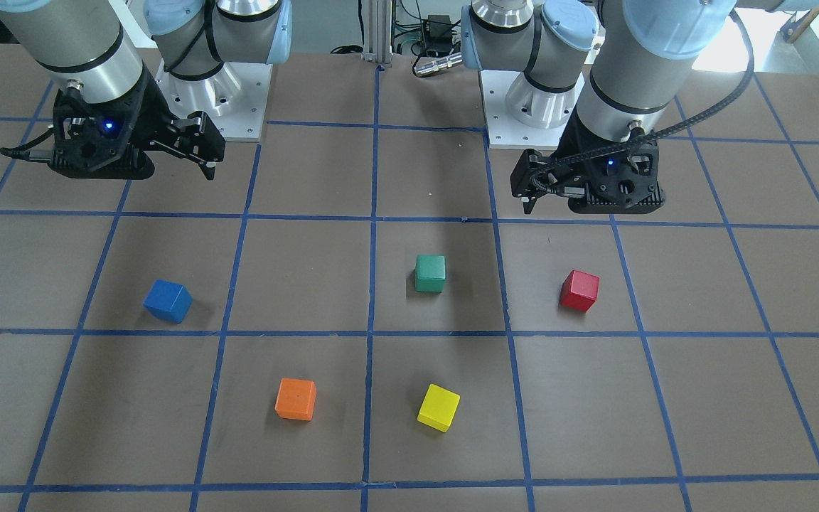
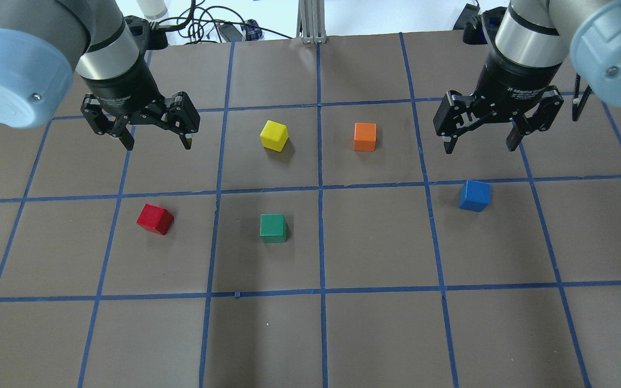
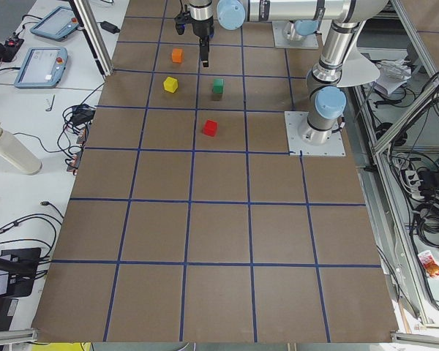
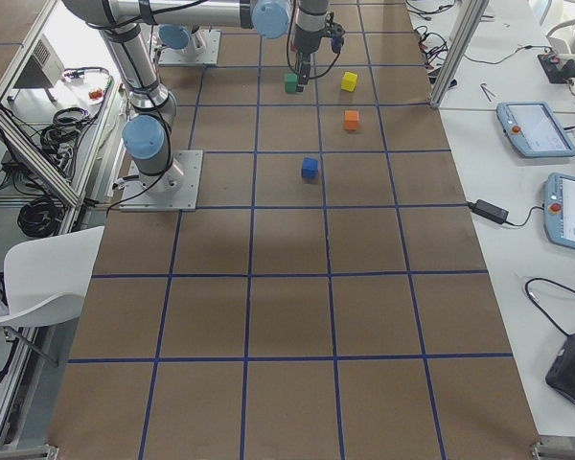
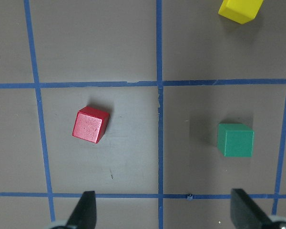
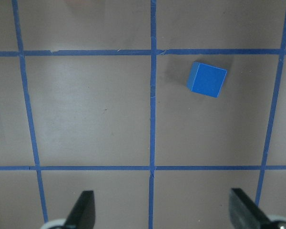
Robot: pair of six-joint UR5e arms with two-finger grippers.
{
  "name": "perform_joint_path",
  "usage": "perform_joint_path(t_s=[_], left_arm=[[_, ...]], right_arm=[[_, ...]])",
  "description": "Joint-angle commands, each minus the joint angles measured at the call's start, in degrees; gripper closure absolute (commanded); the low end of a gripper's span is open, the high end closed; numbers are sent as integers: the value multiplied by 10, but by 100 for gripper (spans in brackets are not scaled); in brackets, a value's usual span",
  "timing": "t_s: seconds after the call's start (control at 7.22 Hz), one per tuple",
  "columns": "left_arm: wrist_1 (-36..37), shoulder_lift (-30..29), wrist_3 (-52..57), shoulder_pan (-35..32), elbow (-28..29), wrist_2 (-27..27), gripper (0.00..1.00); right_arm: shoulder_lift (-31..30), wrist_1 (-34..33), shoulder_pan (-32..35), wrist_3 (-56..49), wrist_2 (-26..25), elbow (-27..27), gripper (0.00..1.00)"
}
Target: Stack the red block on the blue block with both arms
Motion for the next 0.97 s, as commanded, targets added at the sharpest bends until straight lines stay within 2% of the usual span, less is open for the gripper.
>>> perform_joint_path(t_s=[0.0, 0.83], left_arm=[[-3, 0, 0, -1, 3, 1, 0], [-4, 0, 0, -4, 1, 0, 0]], right_arm=[[-1, -1, 0, 1, 2, 0, 0], [0, -1, 0, 0, 0, 2, 0]])
